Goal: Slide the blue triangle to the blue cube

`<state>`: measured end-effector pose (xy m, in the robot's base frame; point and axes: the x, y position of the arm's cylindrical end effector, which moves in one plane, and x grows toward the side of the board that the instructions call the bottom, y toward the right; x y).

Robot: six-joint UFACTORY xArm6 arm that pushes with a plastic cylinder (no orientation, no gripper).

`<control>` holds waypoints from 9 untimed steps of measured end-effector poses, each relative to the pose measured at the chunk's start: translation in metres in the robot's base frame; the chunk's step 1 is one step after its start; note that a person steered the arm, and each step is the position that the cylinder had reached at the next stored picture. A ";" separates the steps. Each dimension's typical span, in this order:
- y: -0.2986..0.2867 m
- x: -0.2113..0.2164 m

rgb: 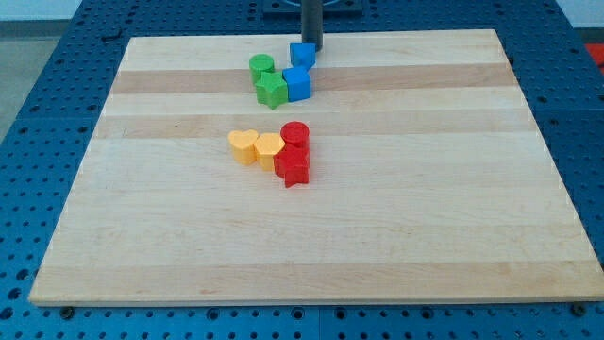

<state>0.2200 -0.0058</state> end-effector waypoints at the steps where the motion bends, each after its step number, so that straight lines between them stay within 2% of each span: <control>1: 0.000 0.000; 7: -0.008 0.056; 9: -0.004 0.086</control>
